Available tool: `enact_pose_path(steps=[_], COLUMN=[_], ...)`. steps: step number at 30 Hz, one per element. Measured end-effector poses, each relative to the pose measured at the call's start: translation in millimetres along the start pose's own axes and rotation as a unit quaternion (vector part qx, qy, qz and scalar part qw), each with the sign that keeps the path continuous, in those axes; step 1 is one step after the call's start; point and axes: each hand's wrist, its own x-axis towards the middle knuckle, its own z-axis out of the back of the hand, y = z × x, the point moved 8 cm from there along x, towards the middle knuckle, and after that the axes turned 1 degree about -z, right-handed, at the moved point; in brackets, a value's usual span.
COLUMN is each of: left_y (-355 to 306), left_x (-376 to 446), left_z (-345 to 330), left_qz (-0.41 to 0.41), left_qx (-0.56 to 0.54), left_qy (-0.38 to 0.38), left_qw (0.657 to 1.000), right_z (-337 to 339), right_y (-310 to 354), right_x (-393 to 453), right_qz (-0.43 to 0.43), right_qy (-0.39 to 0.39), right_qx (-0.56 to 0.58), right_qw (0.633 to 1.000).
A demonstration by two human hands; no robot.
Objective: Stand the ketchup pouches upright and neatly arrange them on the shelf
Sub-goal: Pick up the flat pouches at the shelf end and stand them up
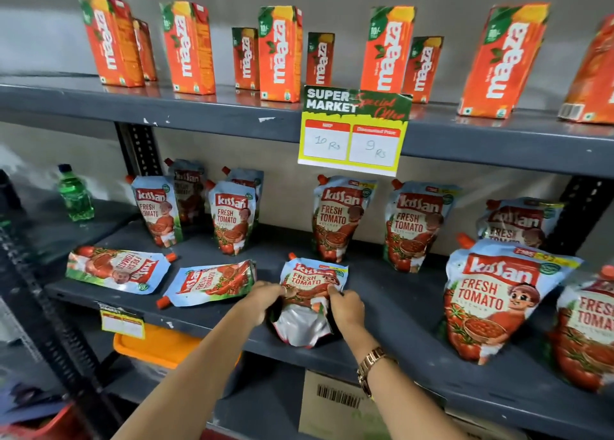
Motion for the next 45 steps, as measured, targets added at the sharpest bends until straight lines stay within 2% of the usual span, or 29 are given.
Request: enact_pose_path(steps=[2,5,10,15,18,23,31,33,36,40,45], left_y=[-6,-13,-30,-51,-54,-44,-34,-33,-31,-23,-5], left_x=[-5,-9,-22,-35,-44,-49,-52,-48,-47,-62,-65], left_z=[-3,-11,-32,-62,-76,-85,-68,-52,-11,49,87], left_qz=[-0.020,-0.051,-0.094,-0.167,-0.190,-0.203,-0.198,-0.197,-0.220,-0.208,-0.132], left_qx=[-0.010,-0.039,-0.051,-0.060,-0.051,-0.029,-0.018,-0.053,-0.094,-0.132,-0.147], left_qy=[0.000,0.020,0.022,0.021,0.014,0.041,0.049,0.021,-0.087,-0.234,-0.289], left_qw=[1.000,0.998,0.994,0.984,0.980,0.978,0.979,0.979,0.967,0.941,0.937], right_z=[1,4,21,66,90,101,95,103,105,72,18], right_y=[-8,-11,0,18,20,9,3,13,35,71,98], right_x=[2,-2,-7,-10,-12,-24,-42,-55,-78,-94,-101], right_qz=[-0.074,-0.115,-0.054,0.065,0.109,0.151,0.155,0.193,0.270,0.351,0.432], right_qy=[-0.012,-0.021,-0.059,-0.124,-0.145,-0.139,-0.178,-0.233,-0.302,-0.250,-0.170], right_qx=[0.093,0.206,0.272,0.256,0.205,0.143,0.186,0.163,0.106,0.054,0.054], right_qw=[0.993,0.972,0.959,0.956,0.962,0.968,0.954,0.939,0.908,0.901,0.884])
